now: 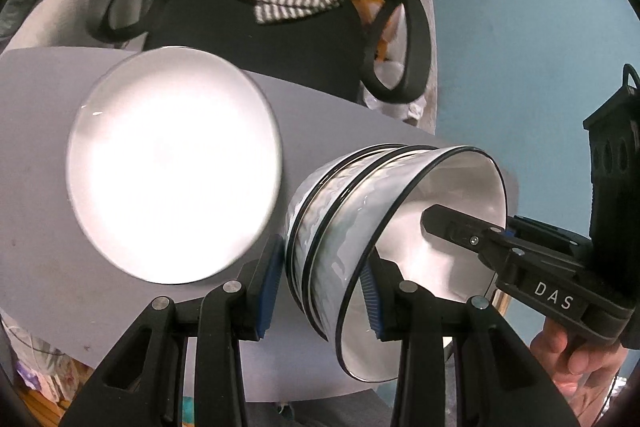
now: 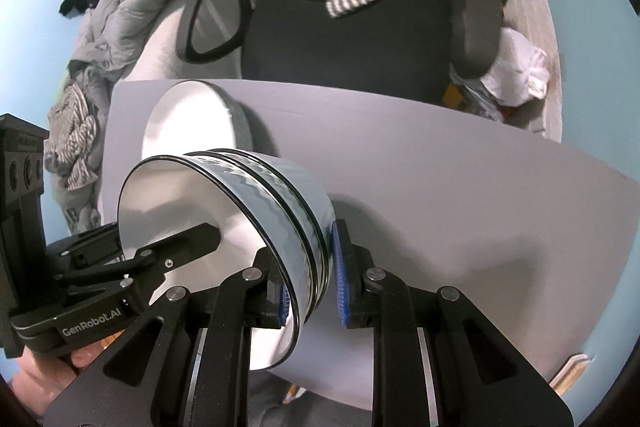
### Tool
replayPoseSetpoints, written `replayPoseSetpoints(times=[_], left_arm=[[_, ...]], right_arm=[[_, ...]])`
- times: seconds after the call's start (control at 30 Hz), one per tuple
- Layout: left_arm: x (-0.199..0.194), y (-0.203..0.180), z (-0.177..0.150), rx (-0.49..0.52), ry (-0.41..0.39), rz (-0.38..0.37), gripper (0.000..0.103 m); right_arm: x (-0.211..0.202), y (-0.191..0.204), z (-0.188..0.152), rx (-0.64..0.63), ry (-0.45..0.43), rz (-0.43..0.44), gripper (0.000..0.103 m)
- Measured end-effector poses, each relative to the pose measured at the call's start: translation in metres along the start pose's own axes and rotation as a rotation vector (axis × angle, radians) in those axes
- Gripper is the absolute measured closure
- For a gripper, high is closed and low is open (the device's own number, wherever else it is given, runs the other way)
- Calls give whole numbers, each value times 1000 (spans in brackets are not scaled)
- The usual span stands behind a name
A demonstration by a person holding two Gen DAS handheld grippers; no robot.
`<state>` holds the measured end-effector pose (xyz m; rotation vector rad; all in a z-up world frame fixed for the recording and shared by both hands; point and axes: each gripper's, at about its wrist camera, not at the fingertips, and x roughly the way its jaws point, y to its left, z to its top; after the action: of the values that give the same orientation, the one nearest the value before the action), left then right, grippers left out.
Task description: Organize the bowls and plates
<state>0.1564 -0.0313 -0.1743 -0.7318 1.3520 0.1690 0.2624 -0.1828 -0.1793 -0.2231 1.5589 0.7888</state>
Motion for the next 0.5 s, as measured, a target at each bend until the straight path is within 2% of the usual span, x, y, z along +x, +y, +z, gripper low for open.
replayPoseSetpoints(times=[0.23,0.5], left_arm=[[-24,42,0,-59,-43,-15,66],[-33,77,1,-114,-54,-1,66]], right_arm=[[6,46,15,-68,-2,-22,84],[27,86,29,-124,17,-25,84]])
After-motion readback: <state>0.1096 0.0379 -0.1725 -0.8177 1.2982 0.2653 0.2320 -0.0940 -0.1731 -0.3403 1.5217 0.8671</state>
